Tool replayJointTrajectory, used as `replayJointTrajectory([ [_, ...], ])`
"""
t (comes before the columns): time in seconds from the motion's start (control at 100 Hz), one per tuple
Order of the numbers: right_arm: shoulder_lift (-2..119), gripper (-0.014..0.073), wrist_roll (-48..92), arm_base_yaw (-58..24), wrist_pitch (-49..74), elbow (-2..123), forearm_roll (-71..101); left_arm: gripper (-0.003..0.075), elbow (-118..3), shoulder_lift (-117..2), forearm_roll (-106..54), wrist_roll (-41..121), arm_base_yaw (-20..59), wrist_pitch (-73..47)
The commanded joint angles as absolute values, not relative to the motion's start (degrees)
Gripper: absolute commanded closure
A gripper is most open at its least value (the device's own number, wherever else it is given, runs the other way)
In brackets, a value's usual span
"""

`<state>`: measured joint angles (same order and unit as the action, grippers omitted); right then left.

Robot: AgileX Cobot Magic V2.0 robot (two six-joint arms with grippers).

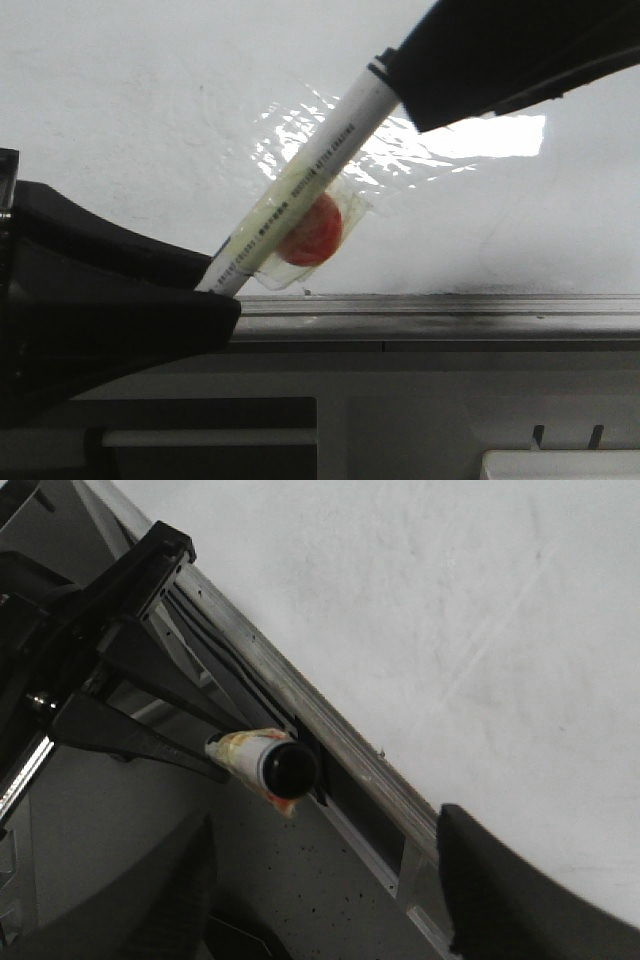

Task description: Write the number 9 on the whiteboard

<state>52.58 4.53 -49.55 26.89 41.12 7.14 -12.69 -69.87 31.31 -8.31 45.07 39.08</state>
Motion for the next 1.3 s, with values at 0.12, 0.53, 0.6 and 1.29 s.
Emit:
replayJointTrajectory([
  [0.12, 56.75, 0.0185, 5.36, -49.79, 25.16, 47.14, 9.39, 0.0740, -14.00, -68.75, 30.49, -7.88, 45.24, 45.01],
  [0.53, 62.51, 0.0246, 5.36, -49.79, 24.43, 49.85, 14.80, 0.0740, -14.00, -68.75, 30.49, -7.88, 45.24, 46.11],
  [0.6, 63.05, 0.0326, 5.36, -49.79, 24.23, 50.01, 15.61, 0.0740, -14.00, -68.75, 30.49, -7.88, 45.24, 46.11],
  [1.29, 62.65, 0.0670, 5.62, -49.79, 24.22, 50.07, 16.63, 0.0376, -14.00, -67.99, 27.23, -7.88, 45.24, 46.11],
])
